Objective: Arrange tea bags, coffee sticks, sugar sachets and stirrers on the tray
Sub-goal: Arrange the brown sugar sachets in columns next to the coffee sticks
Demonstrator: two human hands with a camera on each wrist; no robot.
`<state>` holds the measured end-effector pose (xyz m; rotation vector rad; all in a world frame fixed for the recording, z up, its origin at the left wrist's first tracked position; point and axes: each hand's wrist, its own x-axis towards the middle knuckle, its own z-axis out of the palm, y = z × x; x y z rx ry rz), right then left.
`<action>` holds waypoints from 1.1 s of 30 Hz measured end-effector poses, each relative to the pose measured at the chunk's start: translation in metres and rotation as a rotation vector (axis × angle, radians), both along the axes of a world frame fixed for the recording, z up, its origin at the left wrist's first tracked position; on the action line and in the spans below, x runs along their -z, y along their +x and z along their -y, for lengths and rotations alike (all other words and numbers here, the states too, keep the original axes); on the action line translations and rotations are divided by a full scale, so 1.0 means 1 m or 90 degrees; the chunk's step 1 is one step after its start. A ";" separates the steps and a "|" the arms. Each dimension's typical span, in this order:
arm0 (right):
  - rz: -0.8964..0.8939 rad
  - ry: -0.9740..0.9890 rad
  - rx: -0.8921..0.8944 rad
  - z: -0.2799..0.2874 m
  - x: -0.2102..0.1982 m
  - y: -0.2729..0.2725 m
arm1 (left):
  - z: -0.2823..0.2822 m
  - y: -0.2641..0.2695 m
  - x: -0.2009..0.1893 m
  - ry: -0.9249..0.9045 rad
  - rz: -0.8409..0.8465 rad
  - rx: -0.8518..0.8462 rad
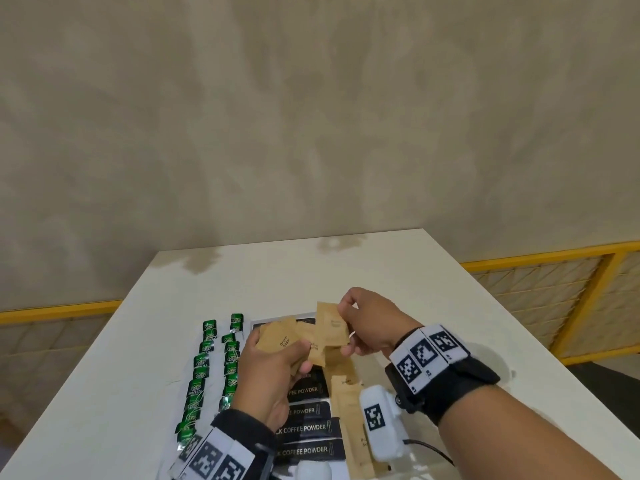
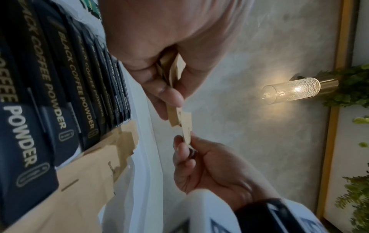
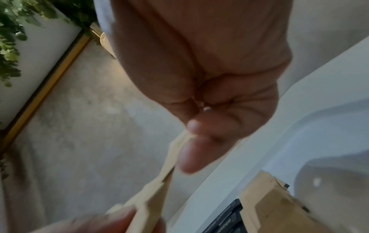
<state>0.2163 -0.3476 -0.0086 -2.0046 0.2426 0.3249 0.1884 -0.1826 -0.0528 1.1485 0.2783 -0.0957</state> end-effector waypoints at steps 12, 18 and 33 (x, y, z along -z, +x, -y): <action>0.001 -0.529 -0.111 0.033 0.041 0.054 | -0.025 -0.014 0.001 0.010 0.003 -0.040; 0.001 -0.488 -0.033 0.030 0.039 0.053 | -0.028 -0.015 0.001 0.012 0.008 -0.035; 0.018 -0.466 -0.092 0.031 0.042 0.056 | -0.021 -0.016 0.004 0.014 -0.007 -0.005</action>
